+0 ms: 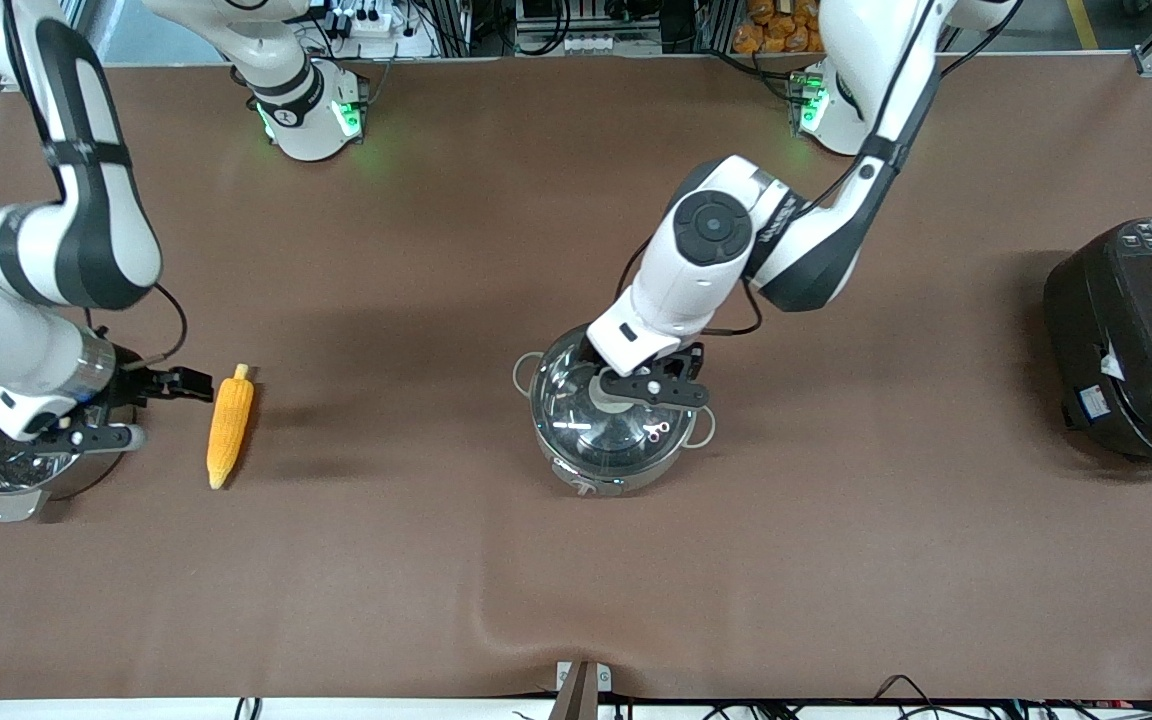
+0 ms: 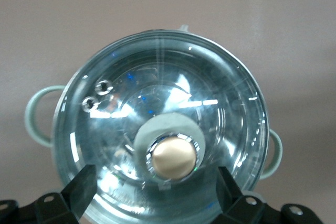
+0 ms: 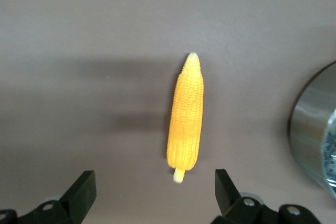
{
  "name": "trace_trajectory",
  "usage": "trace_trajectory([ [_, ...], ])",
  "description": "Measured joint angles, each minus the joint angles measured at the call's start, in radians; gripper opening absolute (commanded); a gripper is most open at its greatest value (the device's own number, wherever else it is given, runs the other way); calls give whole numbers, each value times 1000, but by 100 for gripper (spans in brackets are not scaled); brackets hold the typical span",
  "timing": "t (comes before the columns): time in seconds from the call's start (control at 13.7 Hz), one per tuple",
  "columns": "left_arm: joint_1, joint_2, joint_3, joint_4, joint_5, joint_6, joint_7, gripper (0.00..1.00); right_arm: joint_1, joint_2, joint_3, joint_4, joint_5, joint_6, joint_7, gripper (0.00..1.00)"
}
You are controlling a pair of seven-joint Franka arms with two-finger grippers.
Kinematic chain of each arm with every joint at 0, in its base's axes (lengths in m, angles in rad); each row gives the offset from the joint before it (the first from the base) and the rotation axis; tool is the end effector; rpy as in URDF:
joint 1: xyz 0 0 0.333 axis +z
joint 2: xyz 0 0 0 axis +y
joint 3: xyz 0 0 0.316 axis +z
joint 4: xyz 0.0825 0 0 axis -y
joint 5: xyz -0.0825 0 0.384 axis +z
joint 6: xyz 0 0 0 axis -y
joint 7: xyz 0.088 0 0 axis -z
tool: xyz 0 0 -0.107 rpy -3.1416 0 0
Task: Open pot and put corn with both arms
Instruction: 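Grasp the lid knob with the left gripper while the right gripper grasps the corn, then lift the lid aside with the left gripper while the right gripper carries corn over pot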
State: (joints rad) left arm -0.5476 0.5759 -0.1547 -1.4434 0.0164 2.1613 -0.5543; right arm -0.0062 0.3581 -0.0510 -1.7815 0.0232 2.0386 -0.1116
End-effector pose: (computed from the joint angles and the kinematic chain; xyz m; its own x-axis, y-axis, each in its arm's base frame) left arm 0.5673 -0.4516 0.3712 0.9890 -0.1184 0.0887 -0.1298 -0.9821 0.1362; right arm 0.6319 -0.0326 0.3476 0.9940 0.0456 -0.0995 0.0446 -0.9989 -0.0128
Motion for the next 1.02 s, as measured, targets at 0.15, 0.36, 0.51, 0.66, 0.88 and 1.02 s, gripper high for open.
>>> trace_trajectory([
  [0.15,-18,28,1,17,41,1,-36,100,-21,66,-3,-2,0,49,-6,100],
  [0.36,-30,45,2,24,49,1,-67,0,-28,174,-3,-7,1,133,-12,100],
  [0.51,-33,48,2,25,50,1,-95,0,-27,237,-1,-7,3,173,-12,100],
  [0.66,-35,49,5,26,55,-3,-107,0,-28,270,-2,-7,26,193,-12,80],
  [0.88,-35,48,5,29,55,-6,-114,0,-29,276,-2,-2,38,193,-12,10],
  [1.02,-32,34,7,44,55,-25,-124,0,-29,275,-3,9,39,193,-12,0],
])
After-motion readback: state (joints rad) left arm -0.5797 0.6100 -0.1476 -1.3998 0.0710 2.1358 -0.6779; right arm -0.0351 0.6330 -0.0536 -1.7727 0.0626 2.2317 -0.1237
